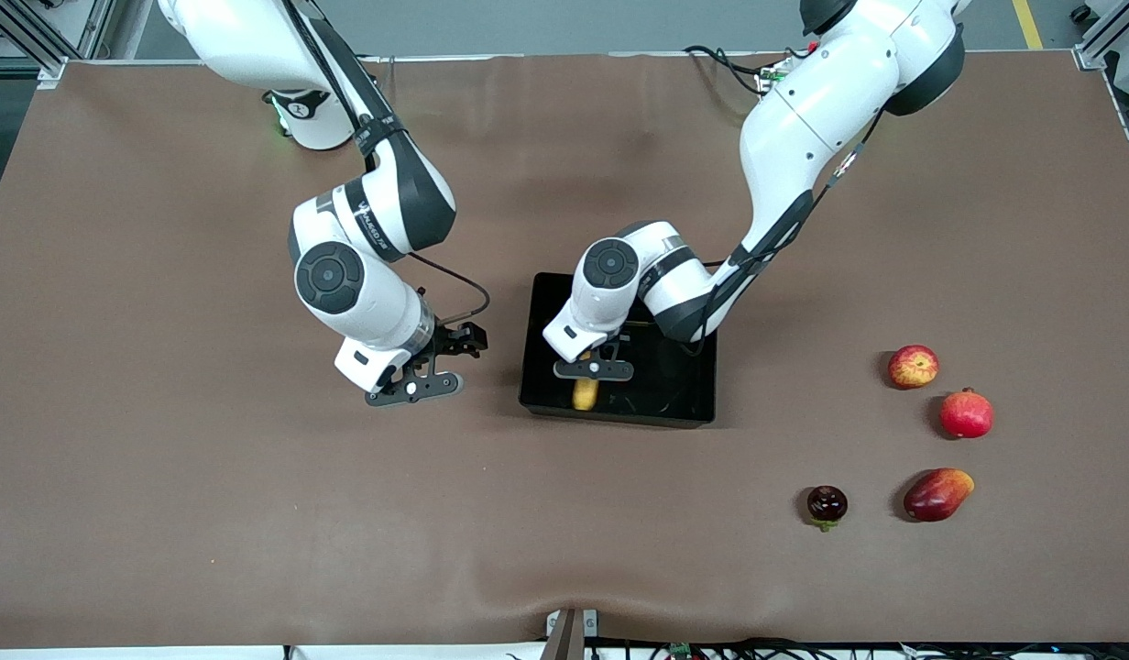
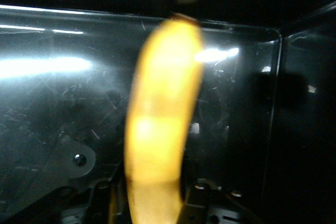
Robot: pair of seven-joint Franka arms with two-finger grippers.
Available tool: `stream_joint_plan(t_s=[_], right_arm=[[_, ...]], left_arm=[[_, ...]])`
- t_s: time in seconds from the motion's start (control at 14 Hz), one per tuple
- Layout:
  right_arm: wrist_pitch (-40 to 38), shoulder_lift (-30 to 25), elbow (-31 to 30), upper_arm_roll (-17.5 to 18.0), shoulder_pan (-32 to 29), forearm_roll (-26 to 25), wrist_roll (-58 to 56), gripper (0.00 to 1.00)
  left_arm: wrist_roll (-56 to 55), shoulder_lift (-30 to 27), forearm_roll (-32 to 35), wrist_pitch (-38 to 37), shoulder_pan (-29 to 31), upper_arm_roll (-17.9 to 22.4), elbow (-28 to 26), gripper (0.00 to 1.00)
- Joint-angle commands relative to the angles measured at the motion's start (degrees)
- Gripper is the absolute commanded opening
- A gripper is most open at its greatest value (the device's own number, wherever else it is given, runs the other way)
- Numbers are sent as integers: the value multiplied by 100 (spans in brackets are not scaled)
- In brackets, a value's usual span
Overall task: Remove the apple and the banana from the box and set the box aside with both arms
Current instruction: 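Lower the left gripper into the box and grasp the yellow banana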
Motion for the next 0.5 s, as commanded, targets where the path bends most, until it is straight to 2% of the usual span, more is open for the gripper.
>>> stream_joint_plan(t_s=[0.0, 0.43], right_arm=[[-15, 69, 122, 1, -20, 93, 67, 100], [-15, 69, 122, 1, 16, 93, 76, 100]], left_arm=[[-70, 36, 61, -5, -72, 46, 202, 0], [-70, -490, 61, -480, 32, 11, 334, 0]])
